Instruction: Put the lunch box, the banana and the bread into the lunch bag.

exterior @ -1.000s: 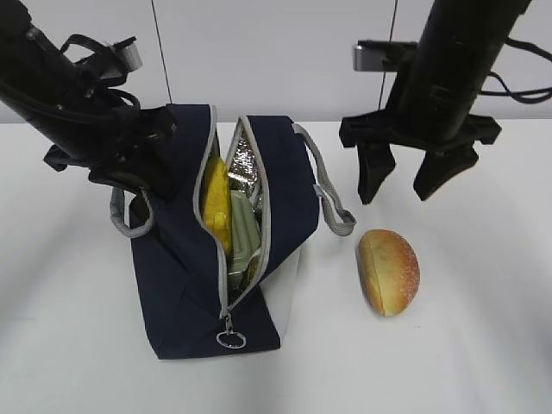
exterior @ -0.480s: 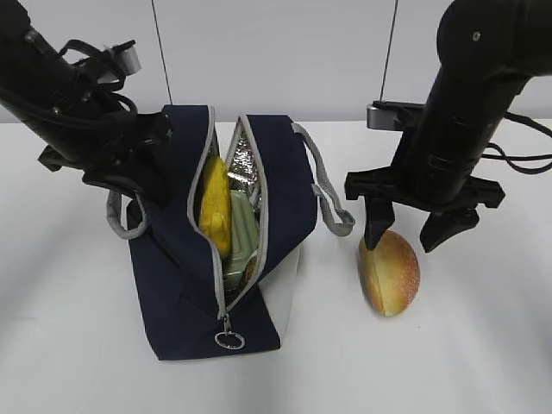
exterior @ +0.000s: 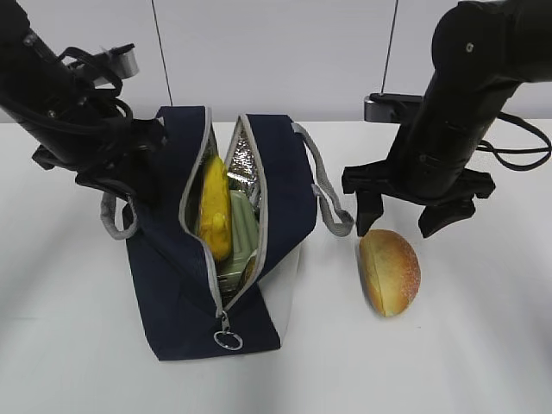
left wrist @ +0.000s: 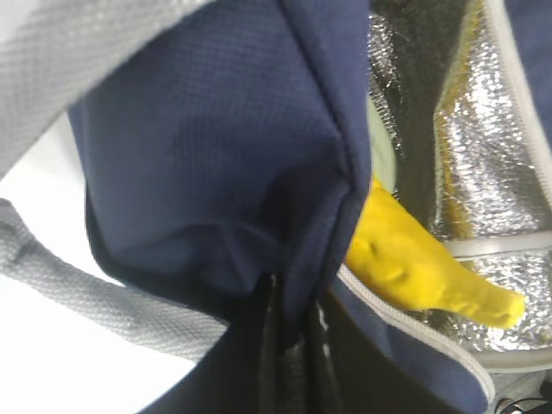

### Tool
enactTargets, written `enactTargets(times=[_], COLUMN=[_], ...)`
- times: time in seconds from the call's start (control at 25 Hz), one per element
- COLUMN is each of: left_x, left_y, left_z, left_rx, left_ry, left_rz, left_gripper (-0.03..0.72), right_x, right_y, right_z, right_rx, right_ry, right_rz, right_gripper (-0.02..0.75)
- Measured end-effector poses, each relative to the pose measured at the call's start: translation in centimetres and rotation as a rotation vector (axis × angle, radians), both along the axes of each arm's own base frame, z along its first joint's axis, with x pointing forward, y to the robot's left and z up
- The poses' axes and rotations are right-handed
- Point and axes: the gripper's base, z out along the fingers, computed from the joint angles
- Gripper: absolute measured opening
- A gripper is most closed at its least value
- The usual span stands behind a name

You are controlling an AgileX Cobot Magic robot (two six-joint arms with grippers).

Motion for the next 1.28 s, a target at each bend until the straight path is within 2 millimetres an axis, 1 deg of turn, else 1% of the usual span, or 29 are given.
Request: enactTargets(times=[0.08,0.24,0.6,0.8,0.96,1.04,1.12,1.28], left_x=[0.0,0.0,-0.1,-0.1,-0.1,-0.1,-0.1,-0.1], left_y=[0.1,0.1,0.2,0.2,0.2,0.2,0.2,0.2], left_z=[0.0,-0.1,-0.1,-0.1,-0.1,-0.1,-0.1,-0.1], left_rx=[0.012,0.019,0.023,0.026,0.028,0.028,0.029,0.031], left_ry=[-0.004,-0.004,0.001,0.003,0.006,0.006,0.006,0.007], left_rz=[-0.004,-0.008,-0.012,-0.013,-0.016,-0.016,-0.016,-0.017], left_gripper=[0.029,0.029,0.029,0.029,0.029,0.029,0.029,0.029], right_x=[0.1,0.4,1.1,1.4,1.4,1.3,1.2,1.5], right_y=[0.0,0.1,0.3,0.3,0.2,0.2,0.2,0.2], right_z=[0.0,-0.6,-3.9,-4.9,-5.9,-6.3,-6.4,-5.6], right_rx=[0.003,-0.003,-0.03,-0.046,-0.069,-0.074,-0.079,-0.088], right_ry=[-0.016,-0.013,0.069,0.086,0.137,0.16,0.173,0.186], right_rz=[0.0,0.0,-0.002,0.003,0.006,0.006,0.007,0.012], right_gripper=[0.659,0.671,0.672,0.669,0.657,0.641,0.607,0.516])
